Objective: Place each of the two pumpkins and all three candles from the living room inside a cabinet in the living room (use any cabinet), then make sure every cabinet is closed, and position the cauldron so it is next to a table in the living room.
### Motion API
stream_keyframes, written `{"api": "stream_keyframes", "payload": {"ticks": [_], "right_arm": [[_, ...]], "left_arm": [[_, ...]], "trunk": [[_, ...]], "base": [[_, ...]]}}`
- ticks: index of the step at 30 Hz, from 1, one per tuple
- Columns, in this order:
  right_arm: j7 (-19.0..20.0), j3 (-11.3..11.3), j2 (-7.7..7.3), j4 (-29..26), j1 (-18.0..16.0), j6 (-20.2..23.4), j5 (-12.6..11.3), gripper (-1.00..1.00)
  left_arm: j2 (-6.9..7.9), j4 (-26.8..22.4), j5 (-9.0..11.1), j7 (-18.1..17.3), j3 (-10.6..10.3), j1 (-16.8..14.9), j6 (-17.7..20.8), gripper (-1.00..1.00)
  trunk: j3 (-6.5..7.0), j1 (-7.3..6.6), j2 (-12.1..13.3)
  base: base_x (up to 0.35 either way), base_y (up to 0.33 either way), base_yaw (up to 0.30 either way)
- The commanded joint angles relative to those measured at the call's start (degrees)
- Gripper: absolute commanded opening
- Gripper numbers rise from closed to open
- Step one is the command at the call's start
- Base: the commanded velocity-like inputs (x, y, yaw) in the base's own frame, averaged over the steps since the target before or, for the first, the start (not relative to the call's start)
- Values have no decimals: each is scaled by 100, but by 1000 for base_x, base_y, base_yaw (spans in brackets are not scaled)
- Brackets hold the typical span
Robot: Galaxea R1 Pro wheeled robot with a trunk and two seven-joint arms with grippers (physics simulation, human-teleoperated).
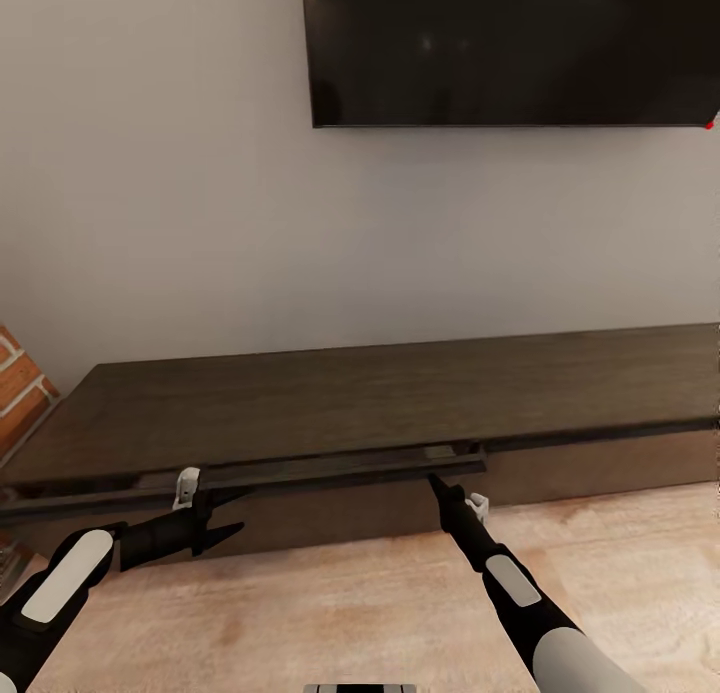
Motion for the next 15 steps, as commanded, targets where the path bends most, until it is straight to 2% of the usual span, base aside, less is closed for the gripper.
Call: {"api": "stream_keyframes", "payload": {"ticks": [1,6,15], "right_arm": [[55,-67,5,-39,-6,90,-114,-100],[55,-67,5,-39,-6,90,-116,-100],[55,-67,5,-39,-6,90,-113,-100]], "left_arm": [[7,4,-24,-45,-11,-3,2,100],[6,-11,-29,-46,-16,-3,2,100],[5,-13,-31,-45,-18,-3,2,100]], "trunk": [[-4,-4,-3],[-4,-4,-3],[-4,-4,-3]], "base": [[-122,0,0],[-64,0,0],[-302,0,0]]}}
